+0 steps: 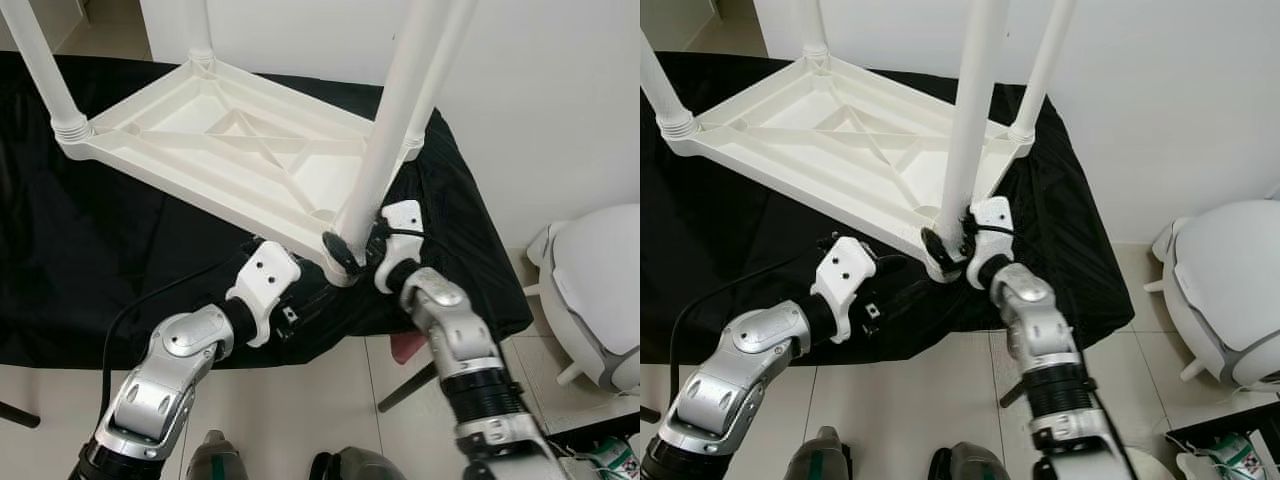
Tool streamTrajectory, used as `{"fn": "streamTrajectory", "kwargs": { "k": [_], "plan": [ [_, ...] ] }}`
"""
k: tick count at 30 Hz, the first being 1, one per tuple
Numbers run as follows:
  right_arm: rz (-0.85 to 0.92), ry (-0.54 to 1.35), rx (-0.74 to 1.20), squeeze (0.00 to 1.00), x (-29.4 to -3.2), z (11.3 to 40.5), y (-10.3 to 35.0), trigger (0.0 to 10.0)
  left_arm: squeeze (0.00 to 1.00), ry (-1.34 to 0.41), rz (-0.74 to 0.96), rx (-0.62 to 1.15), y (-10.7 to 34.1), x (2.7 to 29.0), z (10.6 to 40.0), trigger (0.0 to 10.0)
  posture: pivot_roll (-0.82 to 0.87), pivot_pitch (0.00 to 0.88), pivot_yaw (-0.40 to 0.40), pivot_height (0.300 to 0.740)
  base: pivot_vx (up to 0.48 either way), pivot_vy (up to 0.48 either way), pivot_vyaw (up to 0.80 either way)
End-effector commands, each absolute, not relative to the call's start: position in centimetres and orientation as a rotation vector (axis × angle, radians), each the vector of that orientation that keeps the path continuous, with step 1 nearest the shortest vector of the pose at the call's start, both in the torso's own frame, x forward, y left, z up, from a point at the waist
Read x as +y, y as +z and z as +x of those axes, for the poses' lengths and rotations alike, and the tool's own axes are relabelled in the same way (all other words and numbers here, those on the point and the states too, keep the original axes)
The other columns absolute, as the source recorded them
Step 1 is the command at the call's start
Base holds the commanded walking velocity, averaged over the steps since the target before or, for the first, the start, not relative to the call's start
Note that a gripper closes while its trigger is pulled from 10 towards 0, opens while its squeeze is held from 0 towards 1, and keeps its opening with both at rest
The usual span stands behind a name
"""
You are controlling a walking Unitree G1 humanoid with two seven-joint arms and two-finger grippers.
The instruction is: Building children table
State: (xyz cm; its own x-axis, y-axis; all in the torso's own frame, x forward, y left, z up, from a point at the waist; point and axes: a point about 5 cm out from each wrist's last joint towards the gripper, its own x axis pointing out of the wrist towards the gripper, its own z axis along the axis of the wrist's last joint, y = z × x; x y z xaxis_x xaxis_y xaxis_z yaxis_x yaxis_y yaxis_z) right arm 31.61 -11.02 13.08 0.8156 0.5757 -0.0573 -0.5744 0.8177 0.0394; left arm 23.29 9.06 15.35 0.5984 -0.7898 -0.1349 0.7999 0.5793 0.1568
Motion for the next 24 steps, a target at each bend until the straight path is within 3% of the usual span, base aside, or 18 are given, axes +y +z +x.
{"fn": "streamTrajectory", "kwargs": {
  "k": [1,15,17,18,20,21,24],
  "plan": [
    [-0.017,0.666,0.047,0.0,-11.8,32.2,13.6,10.0,0.0,-0.898,0.221,0.046,15.3,9.0,23.4,10.0,0.06,0.0,-0.106,0.74,0.0,0.0,0.0],
    [-0.192,0.971,0.074,0.0,-9.8,33.9,13.3,10.0,0.0,-0.896,0.237,0.041,15.7,9.3,23.7,10.0,0.08,0.0,-0.097,0.74,0.0,0.0,0.0],
    [-0.194,1.0,0.099,0.0,-9.6,34.1,12.9,4.5,0.0,-0.885,0.237,0.04,15.7,9.4,23.7,10.0,0.09,0.0,-0.101,0.74,0.0,0.0,0.0],
    [-0.196,1.005,0.103,0.0,-9.5,34.1,12.9,1.0,0.0,-0.882,0.236,0.039,15.7,9.4,23.7,10.0,0.09,0.0,-0.101,0.74,0.0,0.0,0.0],
    [-0.188,1.021,0.108,0.0,-9.6,34.1,12.8,1.0,0.0,-0.879,0.235,0.039,15.7,9.5,23.7,10.0,0.09,0.0,-0.105,0.74,0.0,0.0,0.0],
    [-0.188,1.034,0.113,0.0,-9.7,34.1,12.7,0.0,0.0,-0.876,0.233,0.038,15.7,9.5,23.6,10.0,0.09,0.0,-0.105,0.74,0.0,0.0,0.0],
    [-0.189,1.044,0.117,0.0,-9.8,34.1,12.6,0.0,0.0,-0.874,0.232,0.038,15.7,9.5,23.6,10.0,0.09,0.0,-0.105,0.74,0.0,0.0,0.0]
  ]
}}
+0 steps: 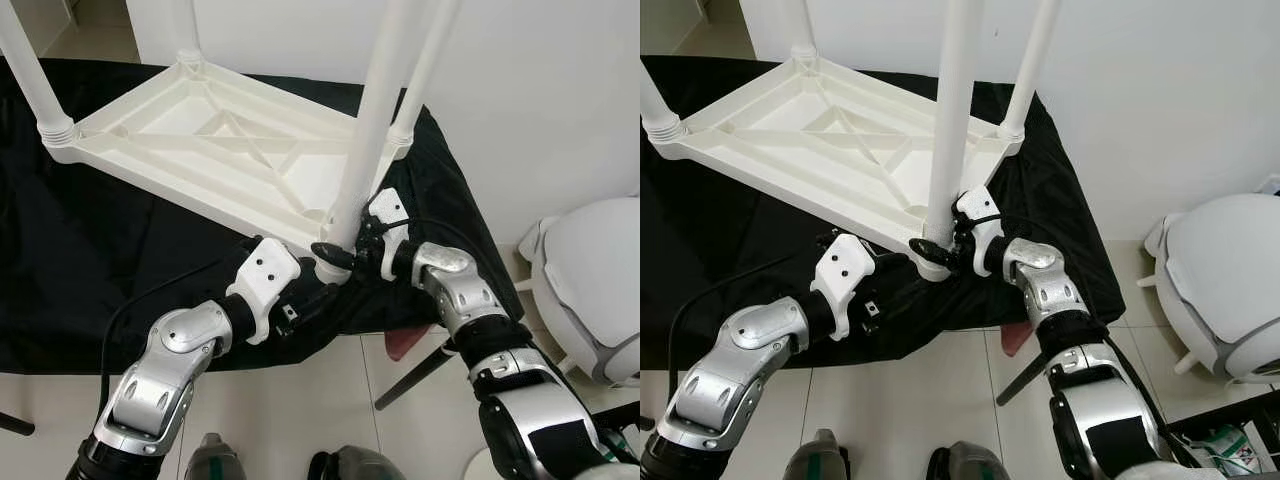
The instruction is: Building children table
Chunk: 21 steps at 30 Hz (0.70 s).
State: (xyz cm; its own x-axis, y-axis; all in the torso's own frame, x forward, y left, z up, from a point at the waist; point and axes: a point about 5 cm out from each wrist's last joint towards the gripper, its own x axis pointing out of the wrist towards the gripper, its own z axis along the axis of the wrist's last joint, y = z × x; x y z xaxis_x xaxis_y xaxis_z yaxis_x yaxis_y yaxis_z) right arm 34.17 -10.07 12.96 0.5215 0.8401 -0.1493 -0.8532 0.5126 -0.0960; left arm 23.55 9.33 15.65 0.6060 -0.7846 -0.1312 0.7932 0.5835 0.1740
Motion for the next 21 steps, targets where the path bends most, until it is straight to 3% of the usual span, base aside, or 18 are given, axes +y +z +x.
{"fn": "streamTrajectory", "kwargs": {
  "k": [1,11,12,21],
  "plan": [
    [-0.185,1.053,0.117,0.0,-10.0,34.2,12.5,0.0,0.0,-0.871,0.231,0.038,15.7,9.5,23.6,10.0,0.09,0.0,-0.109,0.74,0.0,0.0,0.0],
    [-0.179,1.051,0.109,0.0,-10.6,34.4,12.4,0.0,0.0,-0.872,0.228,0.033,15.8,9.4,23.8,10.0,0.08,0.0,-0.107,0.74,0.0,0.0,0.0],
    [-0.176,1.03,0.109,0.0,-10.7,34.4,12.4,10.0,0.0,-0.874,0.228,0.032,15.8,9.4,23.8,10.0,0.07,0.0,-0.106,0.74,0.0,0.0,0.0],
    [-0.147,0.784,0.071,0.0,-10.9,34.7,13.1,10.0,0.0,-0.879,0.223,0.036,15.6,9.2,23.6,10.0,0.07,0.005,-0.111,0.74,0.0,0.0,0.0]
  ]
}}
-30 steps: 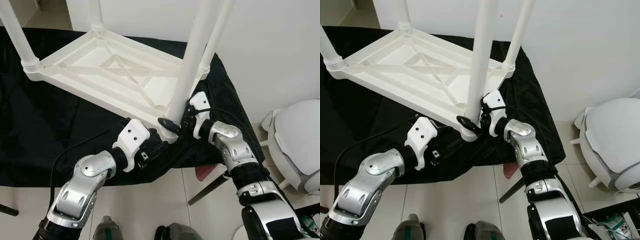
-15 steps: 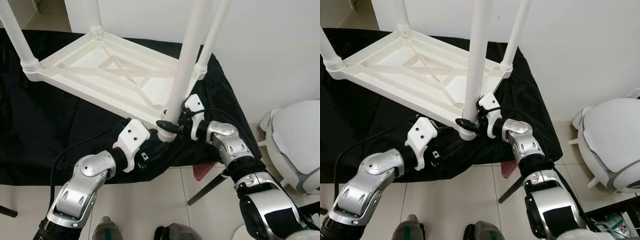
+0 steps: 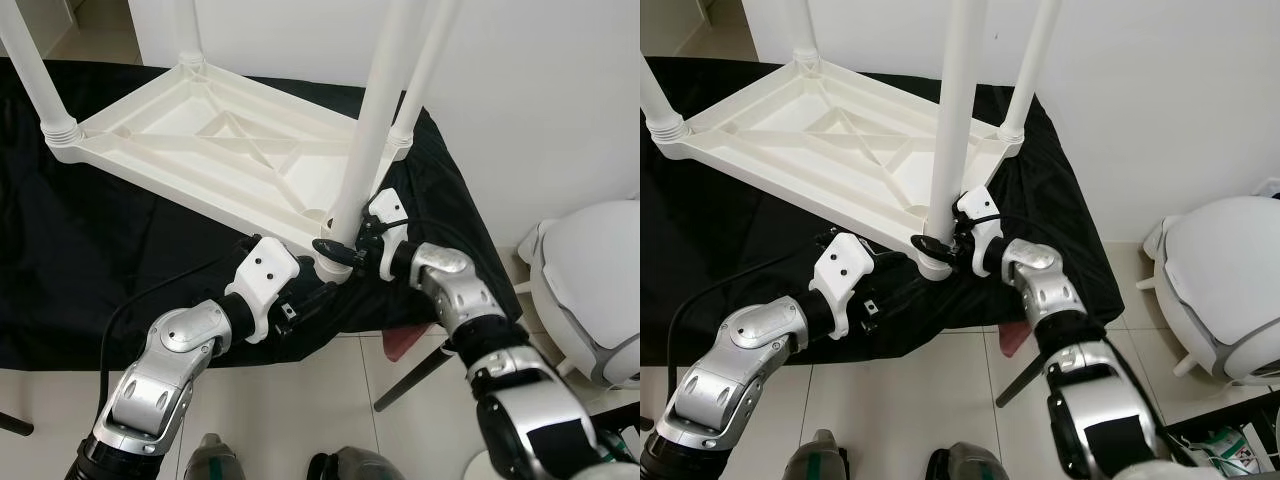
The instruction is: Building children table
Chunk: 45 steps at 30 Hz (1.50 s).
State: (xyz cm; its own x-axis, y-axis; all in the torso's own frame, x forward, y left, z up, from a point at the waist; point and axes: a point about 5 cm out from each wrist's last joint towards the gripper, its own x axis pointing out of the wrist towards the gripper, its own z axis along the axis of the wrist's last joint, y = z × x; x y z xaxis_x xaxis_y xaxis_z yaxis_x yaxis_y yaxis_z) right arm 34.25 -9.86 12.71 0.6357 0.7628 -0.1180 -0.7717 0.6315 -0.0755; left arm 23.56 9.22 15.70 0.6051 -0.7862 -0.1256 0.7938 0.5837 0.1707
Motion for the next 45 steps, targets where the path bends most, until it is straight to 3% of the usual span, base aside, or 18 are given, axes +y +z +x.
{"fn": "streamTrajectory", "kwargs": {
  "k": [1,8,9,14,23,24,25,30,41,42,45],
  "plan": [
    [-0.126,0.723,0.068,0.0,-10.5,34.3,13.1,10.0,0.0,-0.882,0.22,0.037,15.6,9.2,23.6,10.0,0.07,0.005,-0.111,0.74,0.0,0.0,0.0],
    [-0.02,0.544,0.085,0.0,-9.5,33.5,13.0,10.0,0.0,-0.888,0.216,0.039,15.5,9.0,23.6,10.0,0.06,0.011,-0.108,0.74,0.0,0.0,0.0],
    [0.022,0.355,0.09,0.0,-8.5,33.1,12.7,10.0,0.0,-0.893,0.215,0.039,15.5,8.9,23.6,10.0,0.05,0.012,-0.106,0.74,0.0,0.0,0.0],
    [0.035,0.325,0.071,0.0,-6.4,32.4,12.9,10.0,0.0,-0.898,0.214,0.038,15.6,8.8,23.7,10.0,0.05,0.012,-0.1,0.74,0.0,0.0,0.0],
    [0.031,0.3,0.107,0.0,-7.2,32.2,12.8,10.0,0.0,-0.903,0.212,0.04,15.5,8.8,23.6,10.0,0.05,0.014,-0.104,0.74,0.0,0.0,0.0],
    [0.036,0.317,0.098,0.28,-7.0,32.2,12.9,10.0,0.0,-0.899,0.212,0.039,15.5,8.8,23.6,10.0,0.05,0.015,-0.106,0.74,0.0,0.0,0.0],
    [0.052,0.328,0.097,1.0,-7.0,32.1,13.1,10.0,0.0,-0.897,0.211,0.039,15.5,8.8,23.6,10.0,0.05,0.014,-0.108,0.74,0.0,0.0,0.0],
    [0.088,0.405,0.093,1.0,-8.2,32.3,13.6,10.0,0.0,-0.892,0.21,0.041,15.4,8.8,23.4,10.0,0.06,0.01,-0.11,0.74,0.0,0.0,0.0],
    [-0.055,0.643,0.111,1.0,-11.7,33.3,13.7,10.0,0.0,-0.894,0.212,0.039,15.5,8.9,23.5,10.0,0.06,0.004,-0.105,0.74,0.0,0.0,0.0],
    [-0.08,0.715,0.11,0.0,-12.2,33.4,13.9,10.0,0.0,-0.896,0.213,0.04,15.5,8.9,23.5,10.0,0.06,0.001,-0.104,0.74,0.0,0.0,0.0],
    [-0.137,0.827,0.087,0.0,-12.5,33.5,14.3,10.0,0.0,-0.897,0.216,0.04,15.5,9.0,23.5,10.0,0.06,0.0,-0.101,0.74,0.0,0.0,0.0]
  ]
}}
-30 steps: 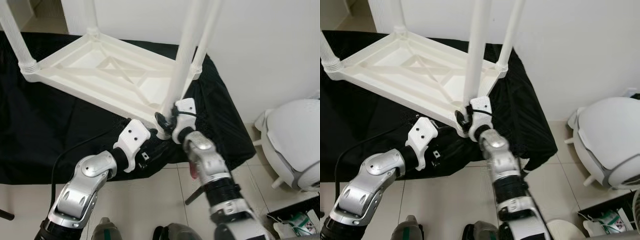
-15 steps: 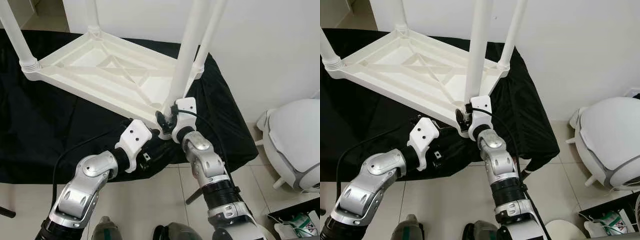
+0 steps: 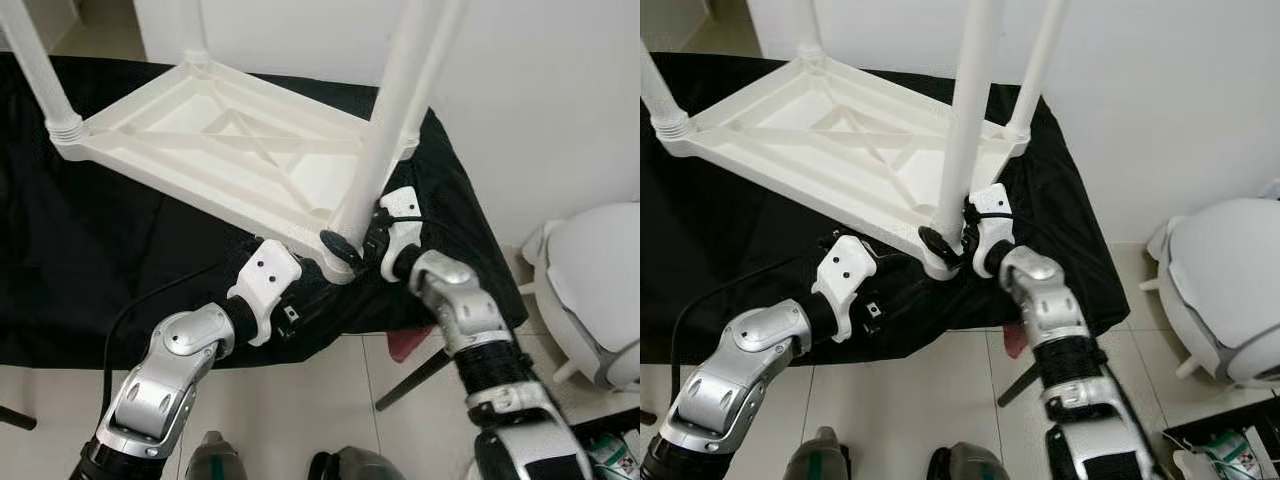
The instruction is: Building children table
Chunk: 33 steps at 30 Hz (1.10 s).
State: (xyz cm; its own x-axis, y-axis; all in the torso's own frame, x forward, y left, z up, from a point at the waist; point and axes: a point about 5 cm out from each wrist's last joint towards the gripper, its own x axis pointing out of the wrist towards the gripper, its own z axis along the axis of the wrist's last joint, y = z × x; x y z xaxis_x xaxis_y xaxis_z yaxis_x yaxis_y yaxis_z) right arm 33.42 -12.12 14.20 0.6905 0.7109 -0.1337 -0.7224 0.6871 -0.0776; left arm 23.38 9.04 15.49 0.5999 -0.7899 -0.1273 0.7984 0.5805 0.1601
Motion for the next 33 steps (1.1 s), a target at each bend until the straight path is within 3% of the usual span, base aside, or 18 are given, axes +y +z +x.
{"fn": "streamTrajectory", "kwargs": {
  "k": [1,16,17,19,20,21,22,33],
  "plan": [
    [-0.158,0.878,0.082,0.0,-12.3,33.5,14.3,10.0,0.0,-0.897,0.217,0.039,15.5,9.0,23.6,10.0,0.06,0.0,-0.1,0.74,0.0,0.0,0.0],
    [-0.193,1.091,0.156,0.0,-8.6,33.9,12.5,10.0,0.0,-0.865,0.22,0.032,15.8,9.3,23.6,10.0,0.09,0.006,-0.117,0.74,0.0,0.0,0.0],
    [-0.186,1.09,0.161,0.0,-8.7,33.9,12.3,7.4,0.0,-0.863,0.219,0.033,15.8,9.3,23.6,10.0,0.1,0.006,-0.118,0.74,0.0,0.0,0.0],
    [-0.182,1.09,0.164,0.0,-8.8,34.0,12.2,7.4,0.0,-0.862,0.218,0.033,15.8,9.3,23.6,10.0,0.1,0.006,-0.118,0.74,0.0,0.0,0.0],
    [-0.177,1.089,0.171,0.0,-9.0,34.0,12.1,0.6,0.0,-0.861,0.218,0.033,15.8,9.3,23.5,10.0,0.1,0.006,-0.119,0.74,0.0,0.0,0.0],
    [-0.177,1.089,0.171,0.0,-9.0,34.0,12.1,0.6,0.0,-0.861,0.218,0.033,15.8,9.3,23.5,10.0,0.1,0.006,-0.119,0.74,0.0,0.0,0.0],
    [-0.177,1.094,0.171,0.0,-9.2,34.0,12.0,0.0,0.0,-0.86,0.217,0.033,15.7,9.3,23.5,10.0,0.1,0.006,-0.119,0.74,0.0,0.0,0.0],
    [-0.124,1.073,0.143,0.0,-10.4,34.3,11.9,0.0,0.0,-0.872,0.221,0.035,15.7,9.3,23.6,10.0,0.08,0.006,-0.102,0.74,0.0,0.0,0.0]
  ]
}}
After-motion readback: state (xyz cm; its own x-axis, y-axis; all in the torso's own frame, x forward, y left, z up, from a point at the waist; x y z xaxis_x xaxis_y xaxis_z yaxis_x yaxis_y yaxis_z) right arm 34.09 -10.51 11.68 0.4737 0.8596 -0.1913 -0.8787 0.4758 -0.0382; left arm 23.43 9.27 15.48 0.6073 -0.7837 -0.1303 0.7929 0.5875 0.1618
